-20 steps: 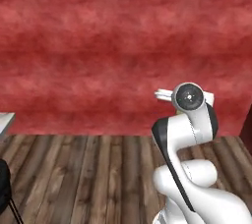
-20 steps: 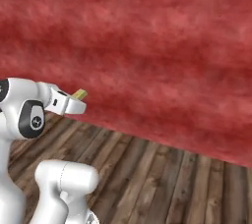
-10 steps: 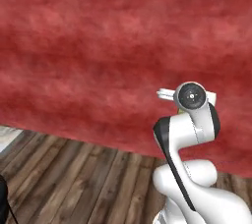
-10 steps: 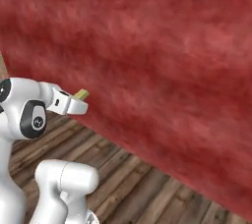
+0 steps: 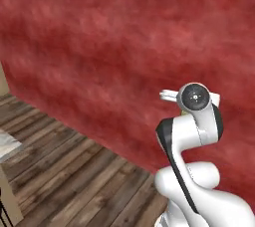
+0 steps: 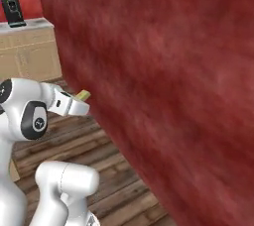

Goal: Pick the egg and butter from the fridge and place them by the bowl for mixing.

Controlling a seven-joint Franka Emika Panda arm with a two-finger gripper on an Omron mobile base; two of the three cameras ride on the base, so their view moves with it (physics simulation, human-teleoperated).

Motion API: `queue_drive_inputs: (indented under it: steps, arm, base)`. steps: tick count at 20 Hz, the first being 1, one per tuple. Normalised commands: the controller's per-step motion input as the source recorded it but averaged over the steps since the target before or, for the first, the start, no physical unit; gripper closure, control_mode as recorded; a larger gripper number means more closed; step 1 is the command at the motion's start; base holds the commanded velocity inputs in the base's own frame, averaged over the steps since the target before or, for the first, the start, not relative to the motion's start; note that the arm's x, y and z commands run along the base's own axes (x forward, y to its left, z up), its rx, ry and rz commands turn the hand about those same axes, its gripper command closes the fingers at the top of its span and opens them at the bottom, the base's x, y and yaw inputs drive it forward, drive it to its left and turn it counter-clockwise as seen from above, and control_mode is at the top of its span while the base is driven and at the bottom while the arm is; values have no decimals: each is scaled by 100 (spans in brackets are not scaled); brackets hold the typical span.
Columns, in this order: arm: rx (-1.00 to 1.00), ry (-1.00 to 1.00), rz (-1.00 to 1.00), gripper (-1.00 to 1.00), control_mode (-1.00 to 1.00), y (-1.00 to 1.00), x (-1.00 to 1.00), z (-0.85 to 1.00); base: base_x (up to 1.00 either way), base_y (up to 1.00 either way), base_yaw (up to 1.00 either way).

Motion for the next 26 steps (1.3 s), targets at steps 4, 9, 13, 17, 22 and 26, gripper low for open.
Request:
queue_drive_inputs:
  steps: [4, 9, 13, 17, 22, 26]
  arm:
    - [0, 0, 0, 100, 100, 0, 0, 0]
    - [0, 0, 0, 100, 100, 0, 0, 0]
    - [0, 0, 0, 100, 100, 0, 0, 0]
    - [0, 0, 0, 100, 100, 0, 0, 0]
    - [0, 0, 0, 100, 100, 0, 0, 0]
    - [0, 0, 0, 100, 100, 0, 0, 0]
  base:
    - [79, -40, 63]
    - [61, -36, 67]
    - [40, -26, 77]
    - [34, -16, 76]
    - [26, -27, 69]
    - [32, -60, 47]
